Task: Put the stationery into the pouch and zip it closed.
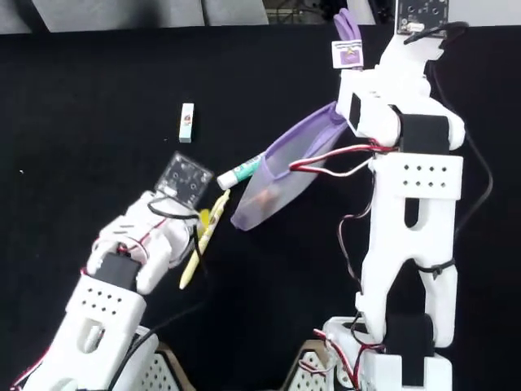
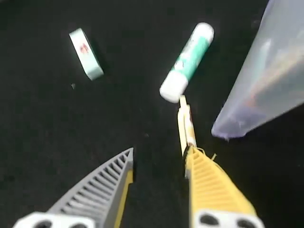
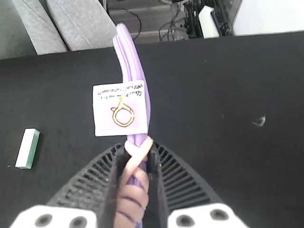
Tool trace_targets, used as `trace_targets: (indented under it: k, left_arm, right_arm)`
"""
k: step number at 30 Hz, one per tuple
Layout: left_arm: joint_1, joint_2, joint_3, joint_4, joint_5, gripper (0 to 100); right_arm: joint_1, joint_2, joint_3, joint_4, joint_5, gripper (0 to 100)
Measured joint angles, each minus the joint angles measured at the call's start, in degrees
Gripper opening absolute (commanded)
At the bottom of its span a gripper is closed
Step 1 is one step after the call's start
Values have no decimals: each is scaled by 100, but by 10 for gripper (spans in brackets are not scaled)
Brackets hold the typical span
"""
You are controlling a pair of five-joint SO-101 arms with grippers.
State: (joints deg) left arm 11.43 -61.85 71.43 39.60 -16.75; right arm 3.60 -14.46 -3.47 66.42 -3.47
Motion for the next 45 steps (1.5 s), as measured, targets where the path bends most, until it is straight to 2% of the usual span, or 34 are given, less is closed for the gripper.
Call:
trace_targets:
  k: [3, 7, 11, 16, 21, 27, 34, 45]
  left_arm:
    - [0, 0, 510, -519, -35, 188]
    - [0, 308, 527, -659, -35, 189]
    - [53, 1231, 211, -642, -35, 189]
    - [396, 2778, -835, 0, -26, 186]
    - [431, 4273, -1952, 466, 176, 183]
    - [457, 5723, -2998, 914, 202, 106]
    - [633, 6136, -3376, 1073, 237, 30]
    - [624, 6127, -3508, 1090, 237, 29]
  right_arm:
    - [0, 9, -9, 0, 0, 11]
    - [0, 9, -18, 0, 0, 11]
    - [0, 9, -18, 0, 0, 11]
    - [0, 9, -18, 0, 0, 11]
    - [0, 9, -18, 9, 0, 11]
    - [0, 9, -18, 9, 0, 11]
    - [0, 9, -18, 9, 0, 11]
    - [0, 9, -18, 9, 0, 11]
